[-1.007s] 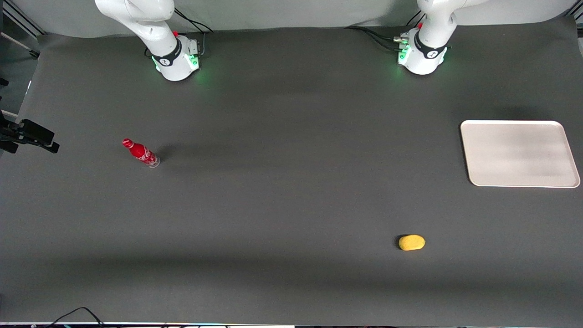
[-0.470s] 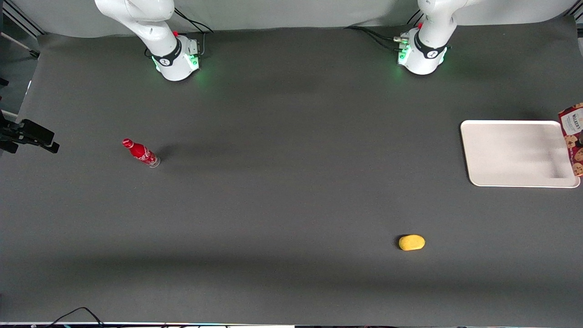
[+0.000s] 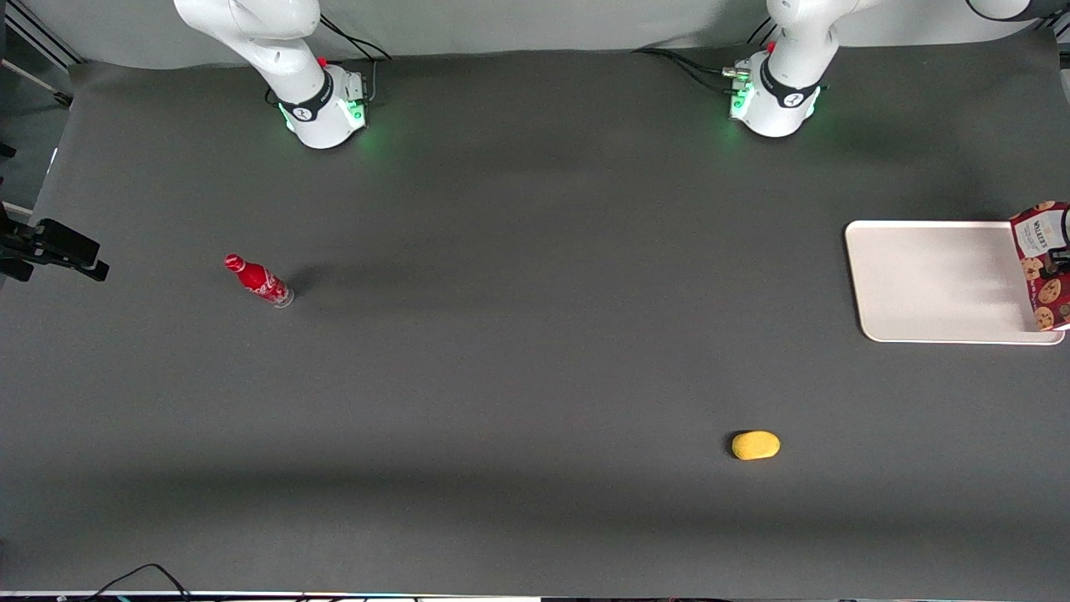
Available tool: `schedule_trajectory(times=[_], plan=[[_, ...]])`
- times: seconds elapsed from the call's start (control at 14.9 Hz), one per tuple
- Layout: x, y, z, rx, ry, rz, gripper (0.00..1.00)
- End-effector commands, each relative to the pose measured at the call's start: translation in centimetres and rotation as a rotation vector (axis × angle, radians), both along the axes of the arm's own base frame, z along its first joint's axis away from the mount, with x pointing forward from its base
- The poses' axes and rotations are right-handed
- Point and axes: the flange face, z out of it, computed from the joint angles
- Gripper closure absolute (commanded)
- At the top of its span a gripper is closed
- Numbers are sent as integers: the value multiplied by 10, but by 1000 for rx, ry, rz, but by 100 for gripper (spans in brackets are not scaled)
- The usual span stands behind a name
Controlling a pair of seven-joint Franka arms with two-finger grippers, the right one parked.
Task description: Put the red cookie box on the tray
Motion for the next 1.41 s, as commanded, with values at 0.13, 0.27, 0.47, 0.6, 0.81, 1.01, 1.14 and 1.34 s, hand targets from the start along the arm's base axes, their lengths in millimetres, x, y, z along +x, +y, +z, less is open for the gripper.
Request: schedule_trajectory(times=[0.13,0.27,0.47,0.6,0.81,1.01,1.14,1.34], plan=[[3,7,-16,2,-14,-4,100],[2,6,-22,-10,-18,1,100],[2,6,-24,-12,-24,10,86],[2,6,-25,-13,-27,16,3],[8,3,-12,-17,-62,44,0],[17,0,33,-19,-94,78,0],[22,-4,74,-40,-100,103,0],[36,-13,151,-61,-68,122,0]])
